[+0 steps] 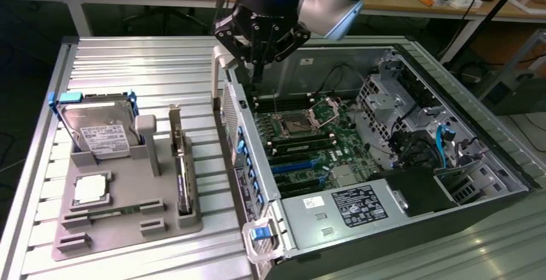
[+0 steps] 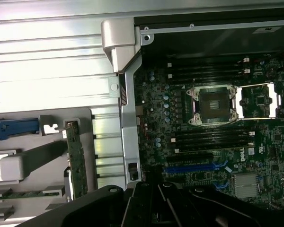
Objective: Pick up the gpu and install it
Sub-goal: 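Reach for the gpu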
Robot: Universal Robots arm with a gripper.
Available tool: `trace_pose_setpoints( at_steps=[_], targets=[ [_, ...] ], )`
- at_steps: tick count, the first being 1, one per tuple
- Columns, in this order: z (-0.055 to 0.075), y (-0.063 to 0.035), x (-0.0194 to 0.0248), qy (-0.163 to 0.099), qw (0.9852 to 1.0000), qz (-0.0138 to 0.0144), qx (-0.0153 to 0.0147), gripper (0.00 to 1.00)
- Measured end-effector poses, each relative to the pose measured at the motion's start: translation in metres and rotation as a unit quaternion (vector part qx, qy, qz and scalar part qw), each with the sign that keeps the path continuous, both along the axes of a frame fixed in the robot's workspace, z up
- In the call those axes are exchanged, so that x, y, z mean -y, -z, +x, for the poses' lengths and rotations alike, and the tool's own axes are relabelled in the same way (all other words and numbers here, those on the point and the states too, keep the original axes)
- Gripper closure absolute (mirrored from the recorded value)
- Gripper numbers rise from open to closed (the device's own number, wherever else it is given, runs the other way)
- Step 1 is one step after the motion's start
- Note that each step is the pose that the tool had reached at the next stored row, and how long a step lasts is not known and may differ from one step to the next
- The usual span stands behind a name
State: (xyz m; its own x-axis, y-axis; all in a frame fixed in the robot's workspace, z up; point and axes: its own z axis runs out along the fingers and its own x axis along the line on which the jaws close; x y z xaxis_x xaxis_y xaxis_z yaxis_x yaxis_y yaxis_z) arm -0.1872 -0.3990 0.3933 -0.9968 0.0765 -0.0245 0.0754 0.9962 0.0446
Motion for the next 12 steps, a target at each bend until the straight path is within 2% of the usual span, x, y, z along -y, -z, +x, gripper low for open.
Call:
trace_pose_setpoints(
  at_steps=[12],
  targets=[
    [-0.014, 0.0000, 0.0000, 0.000, 1.0000, 0.0000, 0.0000, 0.89]
  ],
)
